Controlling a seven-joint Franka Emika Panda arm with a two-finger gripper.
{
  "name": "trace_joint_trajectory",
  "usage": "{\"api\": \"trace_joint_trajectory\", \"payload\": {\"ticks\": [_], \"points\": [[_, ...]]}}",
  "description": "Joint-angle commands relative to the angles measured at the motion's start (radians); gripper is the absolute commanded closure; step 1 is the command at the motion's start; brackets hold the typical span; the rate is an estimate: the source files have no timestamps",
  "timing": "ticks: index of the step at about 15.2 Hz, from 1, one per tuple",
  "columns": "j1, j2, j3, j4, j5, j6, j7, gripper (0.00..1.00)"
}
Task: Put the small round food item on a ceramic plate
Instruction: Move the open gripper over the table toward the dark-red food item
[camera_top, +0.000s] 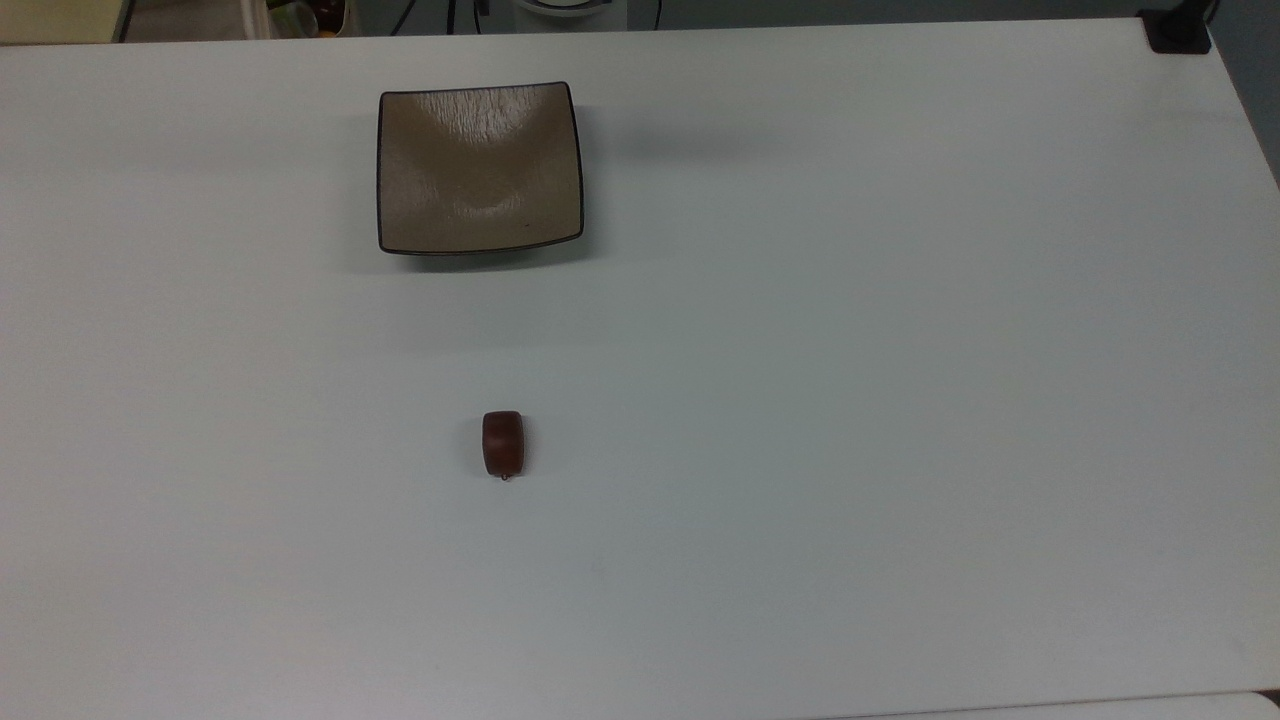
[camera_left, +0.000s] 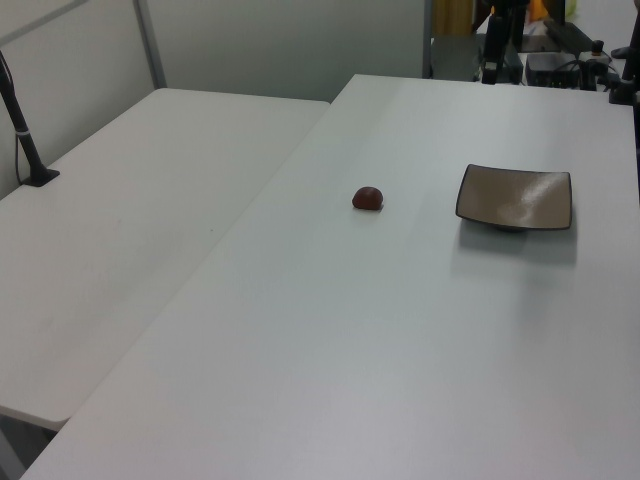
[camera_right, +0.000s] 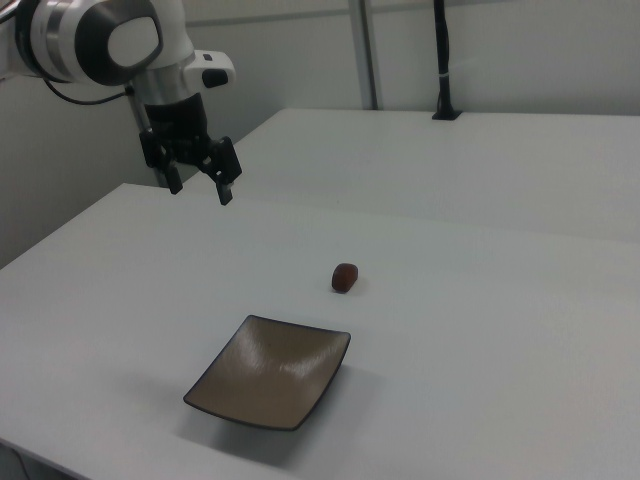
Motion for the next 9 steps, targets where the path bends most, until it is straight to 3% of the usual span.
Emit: {"api": "trace_joint_trajectory", "payload": {"ticks": [1, 9], "points": [[0.028, 0.06, -0.012, -0.001, 0.006, 0.078, -0.017, 0.0], [0.021, 0.111, -0.012, 0.051, 0.008, 0.068, -0.018, 0.0]]}}
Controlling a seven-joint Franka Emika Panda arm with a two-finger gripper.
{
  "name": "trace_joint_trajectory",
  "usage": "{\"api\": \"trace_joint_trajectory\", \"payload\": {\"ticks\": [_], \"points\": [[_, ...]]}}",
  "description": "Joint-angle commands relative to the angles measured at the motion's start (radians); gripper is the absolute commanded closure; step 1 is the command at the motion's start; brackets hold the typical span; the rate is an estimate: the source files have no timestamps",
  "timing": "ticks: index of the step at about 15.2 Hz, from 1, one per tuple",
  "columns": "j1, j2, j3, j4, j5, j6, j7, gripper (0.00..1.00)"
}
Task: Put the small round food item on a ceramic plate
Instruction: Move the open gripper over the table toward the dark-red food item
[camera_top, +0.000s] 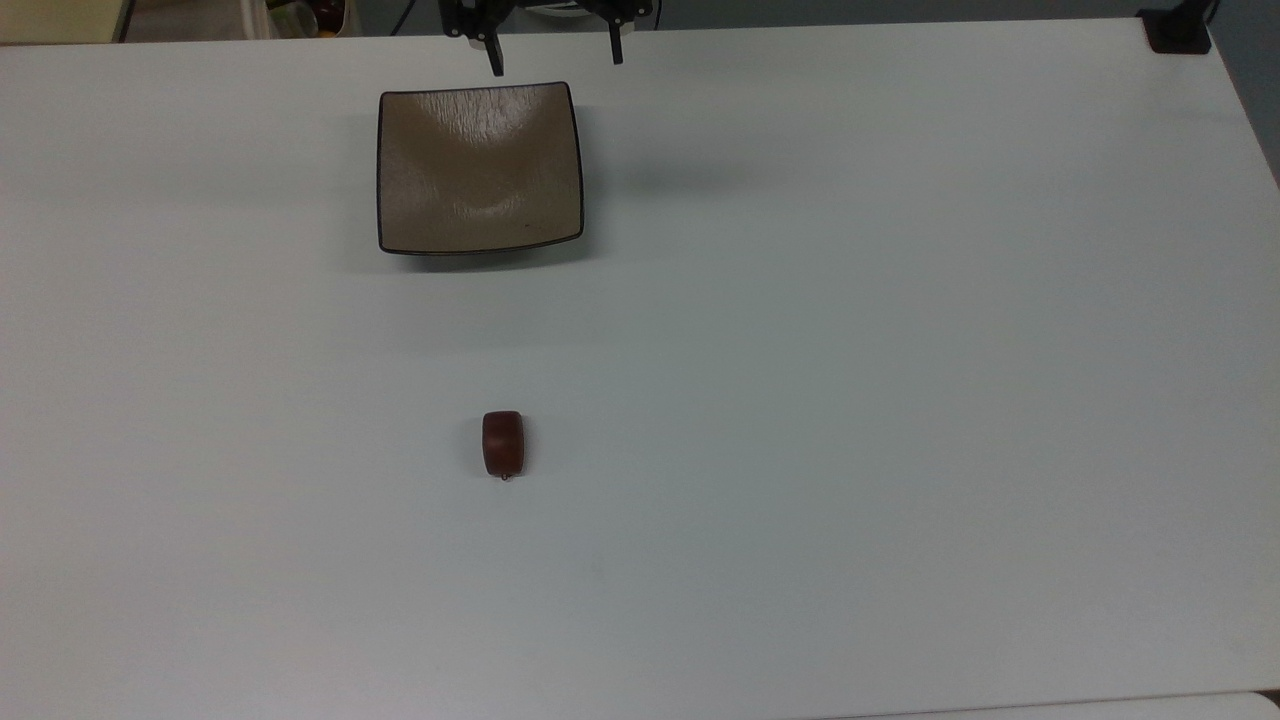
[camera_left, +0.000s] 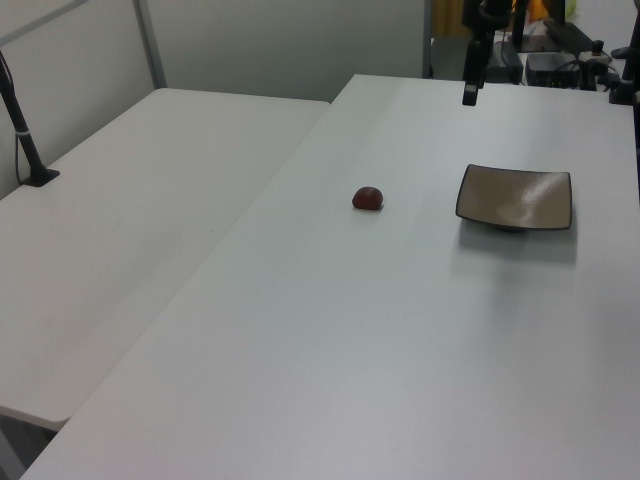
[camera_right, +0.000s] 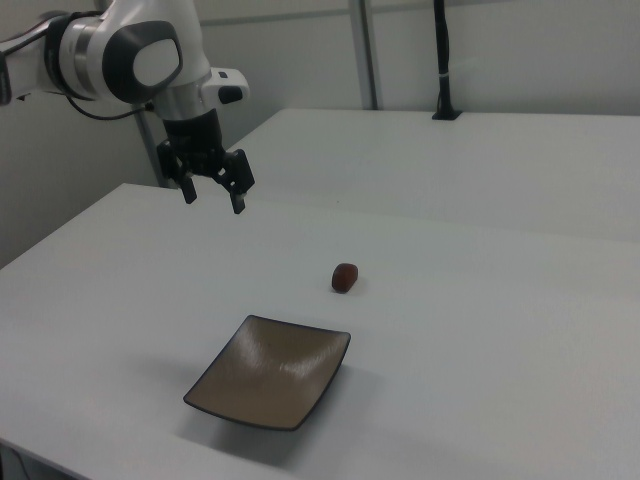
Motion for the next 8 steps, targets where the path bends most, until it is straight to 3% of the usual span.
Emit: {"api": "trace_joint_trajectory", "payload": {"ticks": [1, 8], "points": [[0.004, 0.053, -0.011, 0.078, 0.008, 0.0, -0.012, 0.0], [-0.001, 0.215, -0.015, 0.274, 0.02, 0.005, -0.005, 0.0]]}}
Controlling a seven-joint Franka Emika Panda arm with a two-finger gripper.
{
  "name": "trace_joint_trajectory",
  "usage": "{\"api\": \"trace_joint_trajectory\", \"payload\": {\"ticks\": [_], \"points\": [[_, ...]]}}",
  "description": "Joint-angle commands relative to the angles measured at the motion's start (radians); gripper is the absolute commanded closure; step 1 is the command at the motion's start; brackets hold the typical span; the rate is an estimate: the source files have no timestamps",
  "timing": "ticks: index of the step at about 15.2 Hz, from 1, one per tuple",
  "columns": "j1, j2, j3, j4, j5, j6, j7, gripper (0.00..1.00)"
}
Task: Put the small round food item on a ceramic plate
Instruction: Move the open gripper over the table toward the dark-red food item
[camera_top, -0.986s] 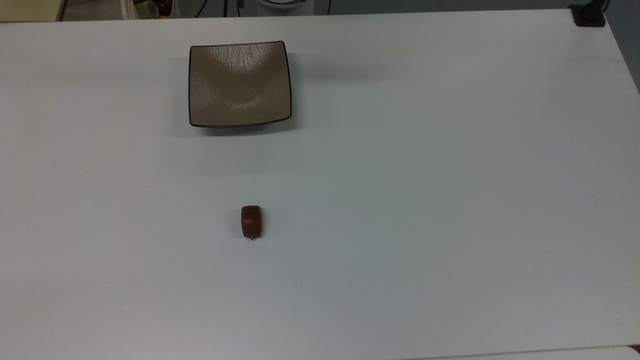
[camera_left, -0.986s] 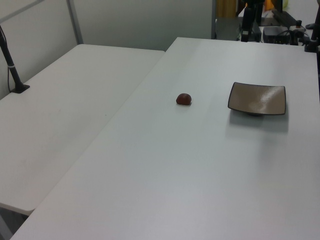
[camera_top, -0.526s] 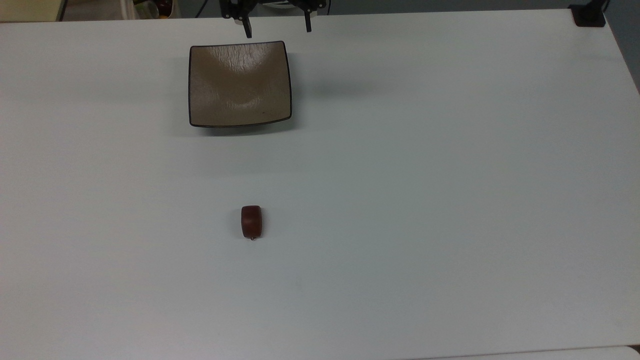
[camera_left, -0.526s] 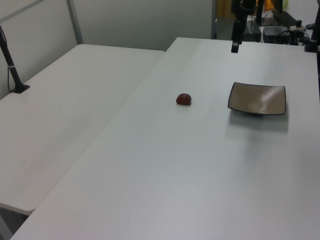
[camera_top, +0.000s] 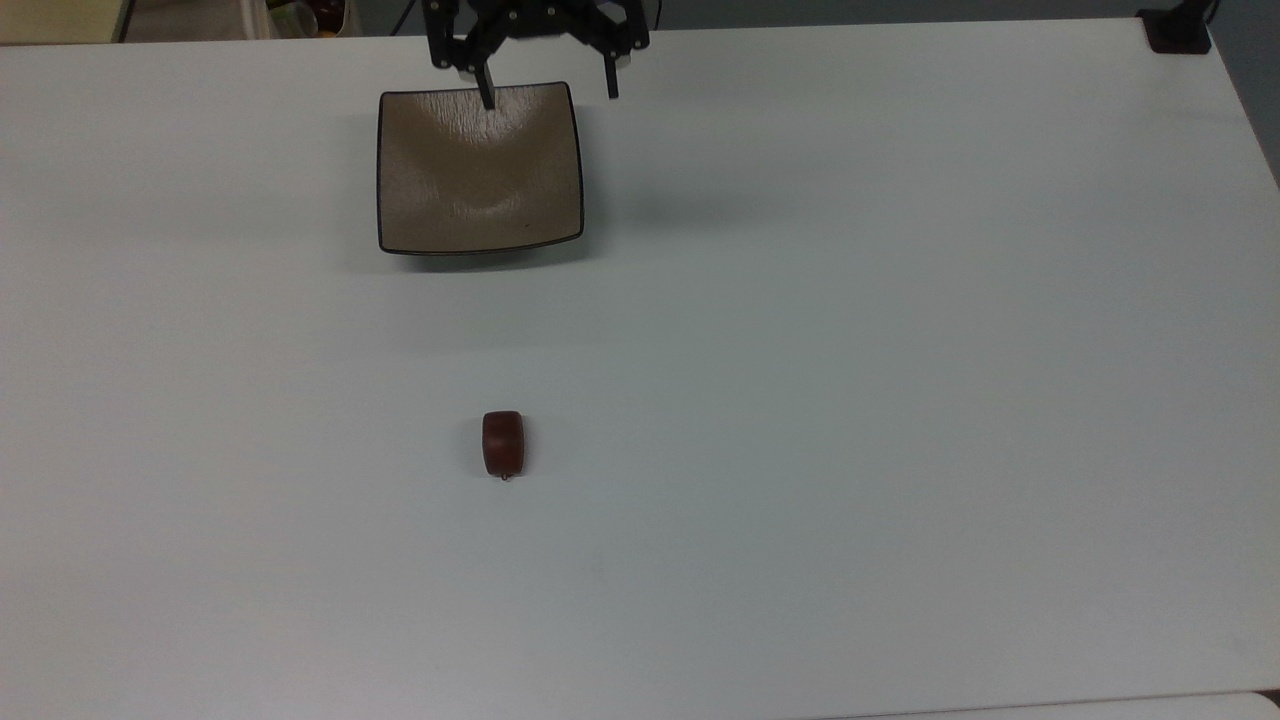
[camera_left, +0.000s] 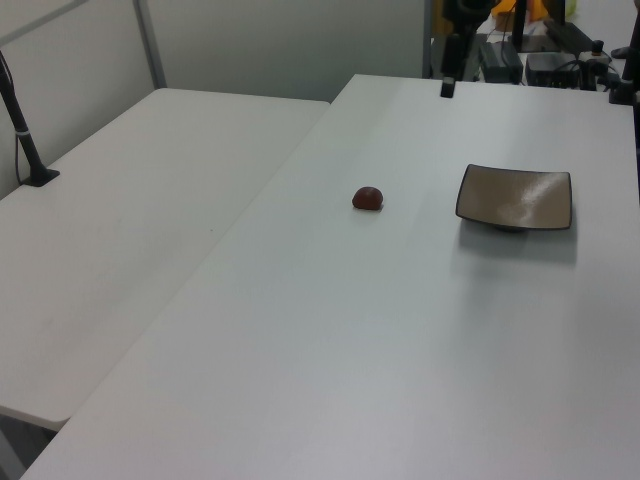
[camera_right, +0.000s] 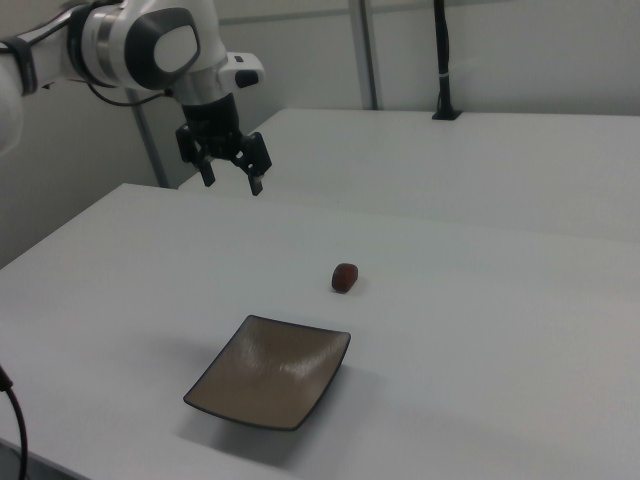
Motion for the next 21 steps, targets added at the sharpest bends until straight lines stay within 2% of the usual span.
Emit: {"api": "trace_joint_trajectory", "payload": {"ticks": [1, 5, 8, 21], "points": [[0.001, 0.115, -0.01, 0.136, 0.02, 0.005, -0.005, 0.0], [-0.031, 0.217, 0.0, 0.246, 0.037, 0.008, -0.005, 0.0], [-0.044, 0.282, 0.003, 0.294, 0.043, 0.043, -0.002, 0.0], [-0.084, 0.474, 0.014, 0.303, 0.029, 0.279, 0.009, 0.0]]}}
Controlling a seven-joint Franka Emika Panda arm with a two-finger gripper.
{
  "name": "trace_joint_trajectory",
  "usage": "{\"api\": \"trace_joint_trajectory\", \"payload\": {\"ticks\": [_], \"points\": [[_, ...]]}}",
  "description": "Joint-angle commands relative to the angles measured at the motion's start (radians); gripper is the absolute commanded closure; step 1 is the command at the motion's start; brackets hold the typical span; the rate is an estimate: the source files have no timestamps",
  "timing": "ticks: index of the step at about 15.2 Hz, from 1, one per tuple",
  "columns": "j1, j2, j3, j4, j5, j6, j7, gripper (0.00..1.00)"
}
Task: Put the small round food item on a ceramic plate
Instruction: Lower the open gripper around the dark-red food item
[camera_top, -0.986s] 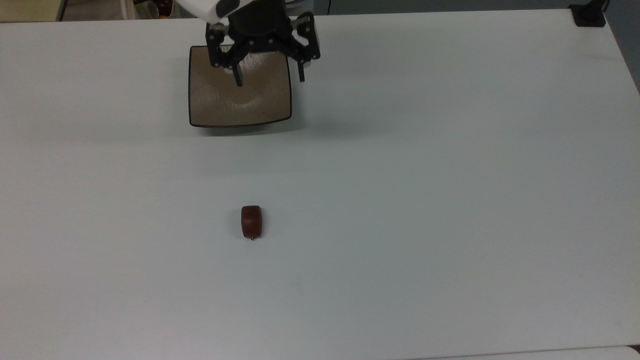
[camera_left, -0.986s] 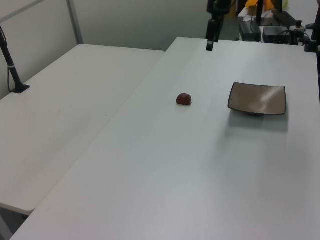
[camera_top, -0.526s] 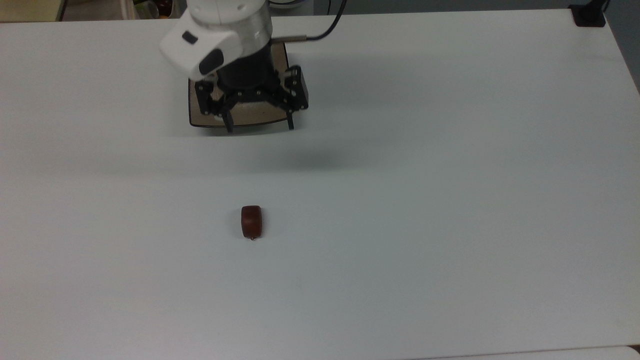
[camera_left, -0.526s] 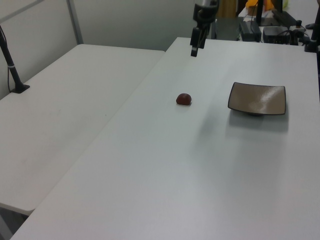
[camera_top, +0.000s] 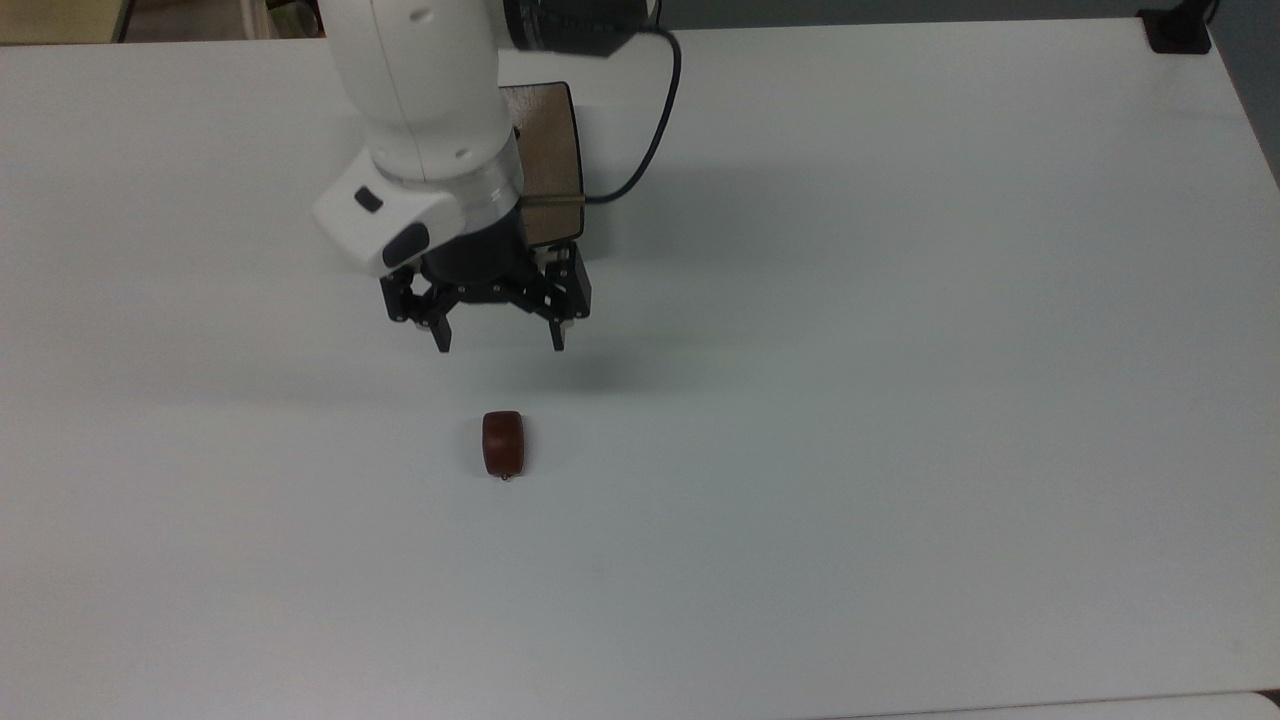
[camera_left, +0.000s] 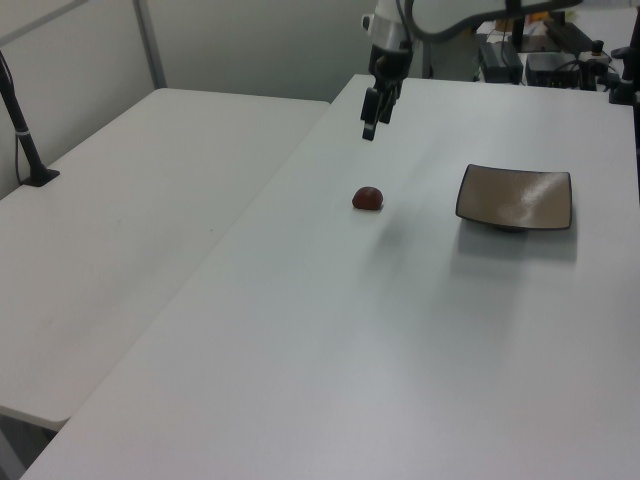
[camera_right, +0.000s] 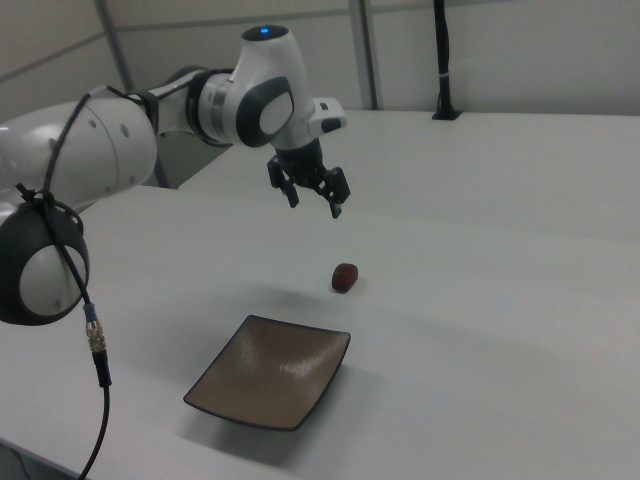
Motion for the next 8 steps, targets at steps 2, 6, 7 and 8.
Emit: {"api": "trace_joint_trajectory", "payload": {"ticks": [2, 6, 7, 8], "points": [[-0.013, 0.065, 0.009, -0.002, -0.021, 0.074, 0.008, 0.0], [-0.013, 0.084, 0.009, -0.027, -0.041, 0.123, 0.005, 0.0], [-0.013, 0.084, 0.009, -0.045, -0.043, 0.138, 0.003, 0.0], [-0.013, 0.085, 0.009, -0.063, -0.049, 0.16, 0.002, 0.0]]}}
